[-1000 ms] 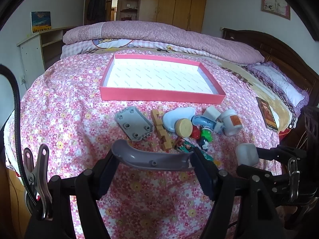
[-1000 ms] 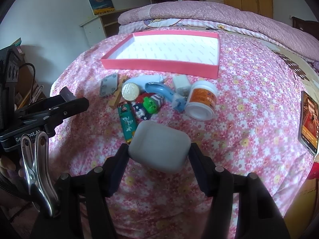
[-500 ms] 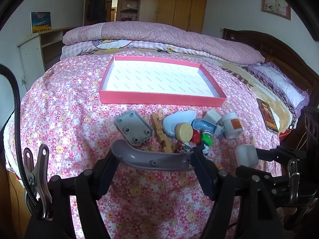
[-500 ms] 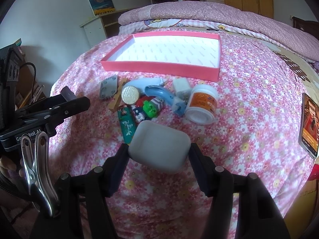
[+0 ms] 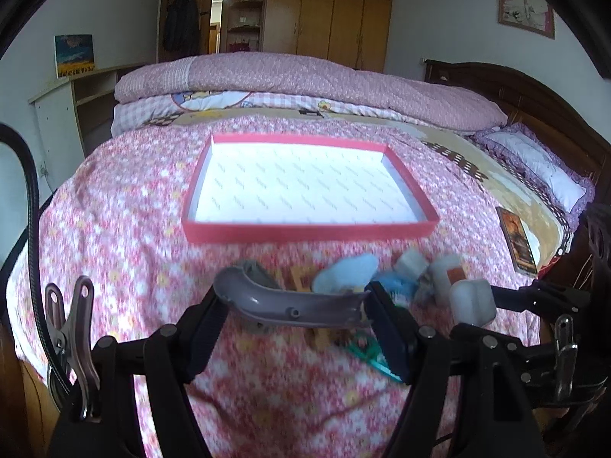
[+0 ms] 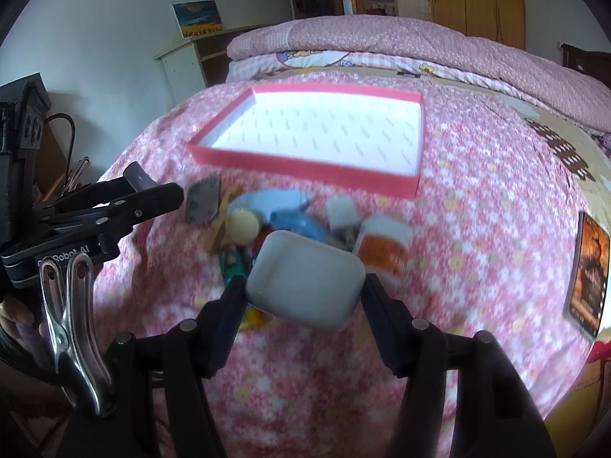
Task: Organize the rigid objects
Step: 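Carry the grey handle and white case over the pink tray with both grippers, then lower and release the grey handle and white case into the tray with both grippers, then withdraw both grippers from the tray back toward the remaining objects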
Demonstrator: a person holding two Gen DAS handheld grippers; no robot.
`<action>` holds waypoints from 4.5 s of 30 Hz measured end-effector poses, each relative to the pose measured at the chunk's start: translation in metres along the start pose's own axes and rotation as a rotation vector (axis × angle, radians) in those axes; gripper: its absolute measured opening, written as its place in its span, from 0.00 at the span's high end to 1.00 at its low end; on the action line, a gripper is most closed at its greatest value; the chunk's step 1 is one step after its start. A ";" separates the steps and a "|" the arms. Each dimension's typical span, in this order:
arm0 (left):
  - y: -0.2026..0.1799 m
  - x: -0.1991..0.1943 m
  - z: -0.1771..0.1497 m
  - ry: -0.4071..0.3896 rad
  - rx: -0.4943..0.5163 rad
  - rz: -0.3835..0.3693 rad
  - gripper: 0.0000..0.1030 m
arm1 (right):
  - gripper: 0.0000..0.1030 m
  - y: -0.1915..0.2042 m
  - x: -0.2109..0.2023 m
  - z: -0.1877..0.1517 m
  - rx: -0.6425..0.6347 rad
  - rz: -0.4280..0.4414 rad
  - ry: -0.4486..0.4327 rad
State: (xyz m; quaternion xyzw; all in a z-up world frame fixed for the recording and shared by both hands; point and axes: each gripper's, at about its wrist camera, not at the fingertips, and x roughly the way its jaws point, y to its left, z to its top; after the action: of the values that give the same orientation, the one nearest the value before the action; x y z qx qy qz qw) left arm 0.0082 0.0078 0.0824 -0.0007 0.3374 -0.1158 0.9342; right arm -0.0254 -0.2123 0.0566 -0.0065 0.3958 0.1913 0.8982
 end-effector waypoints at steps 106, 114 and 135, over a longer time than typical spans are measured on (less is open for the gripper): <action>-0.001 0.122 0.079 0.123 -0.002 0.165 0.23 | 0.29 -0.062 0.086 0.132 0.142 -0.022 -0.006; -0.002 0.105 0.077 0.107 -0.011 0.154 0.23 | 0.29 -0.054 0.066 0.127 0.136 -0.015 -0.031; -0.007 0.051 0.052 0.081 -0.022 0.121 0.23 | 0.29 -0.035 0.024 0.092 0.146 0.014 -0.050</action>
State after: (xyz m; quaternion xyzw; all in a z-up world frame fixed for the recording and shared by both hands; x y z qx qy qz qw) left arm 0.0769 -0.0140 0.0909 0.0141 0.3756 -0.0555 0.9250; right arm 0.0664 -0.2216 0.0974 0.0666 0.3860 0.1681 0.9046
